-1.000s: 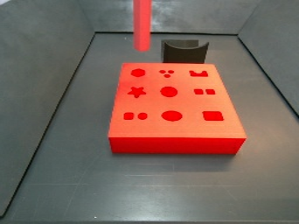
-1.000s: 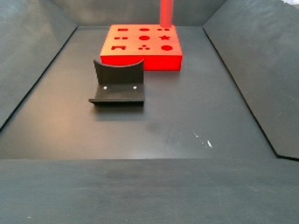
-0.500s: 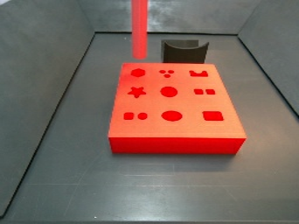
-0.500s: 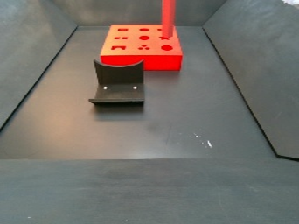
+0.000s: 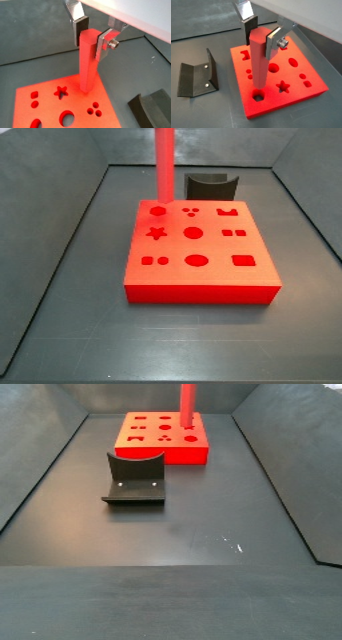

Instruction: Insert the hexagon object.

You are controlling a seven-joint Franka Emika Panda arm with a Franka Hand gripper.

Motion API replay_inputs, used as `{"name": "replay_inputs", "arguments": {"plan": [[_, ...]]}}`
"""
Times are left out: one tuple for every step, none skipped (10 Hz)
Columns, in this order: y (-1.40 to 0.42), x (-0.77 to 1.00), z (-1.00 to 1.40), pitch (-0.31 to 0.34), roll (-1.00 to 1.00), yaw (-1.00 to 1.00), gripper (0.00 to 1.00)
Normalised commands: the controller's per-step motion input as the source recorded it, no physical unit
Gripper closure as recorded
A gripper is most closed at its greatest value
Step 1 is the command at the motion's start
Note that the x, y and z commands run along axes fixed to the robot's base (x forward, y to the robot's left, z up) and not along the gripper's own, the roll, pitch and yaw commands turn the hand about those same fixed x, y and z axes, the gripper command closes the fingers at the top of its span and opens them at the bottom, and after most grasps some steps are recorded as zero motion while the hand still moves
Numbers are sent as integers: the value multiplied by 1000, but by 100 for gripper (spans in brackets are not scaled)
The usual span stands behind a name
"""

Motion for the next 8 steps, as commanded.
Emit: {"name": "replay_inputs", "arguments": {"plan": [[94,0,-237,0,116,0,100],[120,-300,-346,0,103,-146,100],[0,-217,-226,86,164,-360,100],[0,-160,-151,39,83,-311,100],[0,109,-23,0,0,-46,100],[-97,149,-43,-13,0,-51,100],[-66,231,-43,0,0,-34,100],[-20,160,-63,0,4,0,100]]}}
